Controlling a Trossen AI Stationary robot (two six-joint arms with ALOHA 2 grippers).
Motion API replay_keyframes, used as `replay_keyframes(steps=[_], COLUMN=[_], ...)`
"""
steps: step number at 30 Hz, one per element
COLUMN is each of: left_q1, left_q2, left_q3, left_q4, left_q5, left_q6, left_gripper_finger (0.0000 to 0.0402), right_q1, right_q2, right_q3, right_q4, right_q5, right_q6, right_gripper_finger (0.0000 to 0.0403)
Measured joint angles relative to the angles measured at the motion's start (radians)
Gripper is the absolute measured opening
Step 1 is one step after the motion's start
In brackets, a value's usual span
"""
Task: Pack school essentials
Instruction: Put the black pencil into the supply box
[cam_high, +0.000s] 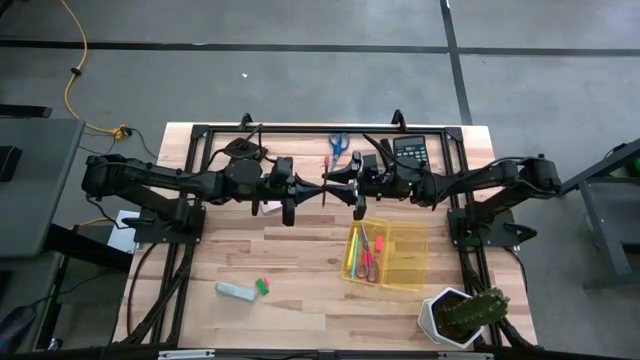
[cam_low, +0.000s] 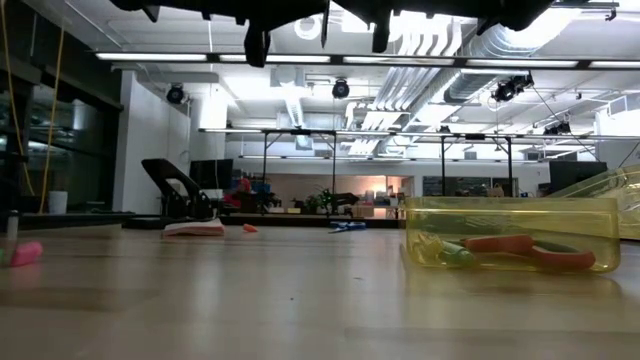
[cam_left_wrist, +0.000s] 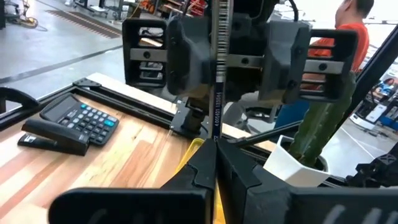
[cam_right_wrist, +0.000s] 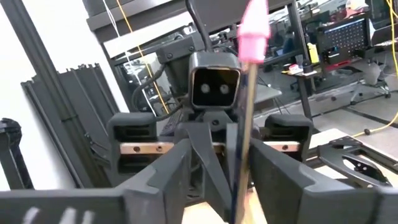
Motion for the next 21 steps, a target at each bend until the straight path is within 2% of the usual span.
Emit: replay_keyframes(steps=[8, 11, 21], left_q1=[0.0, 0.001, 0.008], left_q2=[0.0, 0.0, -0.043], left_q3=[0.0, 0.0, -0.002], left_q4=[0.001, -0.002, -0.108], left_q5=[0.004, 0.001, 0.012], left_q6=[-0.008, 0.0, 0.021], left_gripper_finger=[0.0001, 0.0001, 0.0], right_q1=[0.0, 0.0, -0.007], right_q2=[0.0, 0.0, -0.008], right_q3=[0.0, 0.0, -0.001], right_q4=[-0.007, -0.023, -0.085], right_q5=[0.017, 0.052, 0.034], right_q6=[0.019, 0.04, 0.041], right_gripper_finger=[0.0013, 0.0005, 0.0])
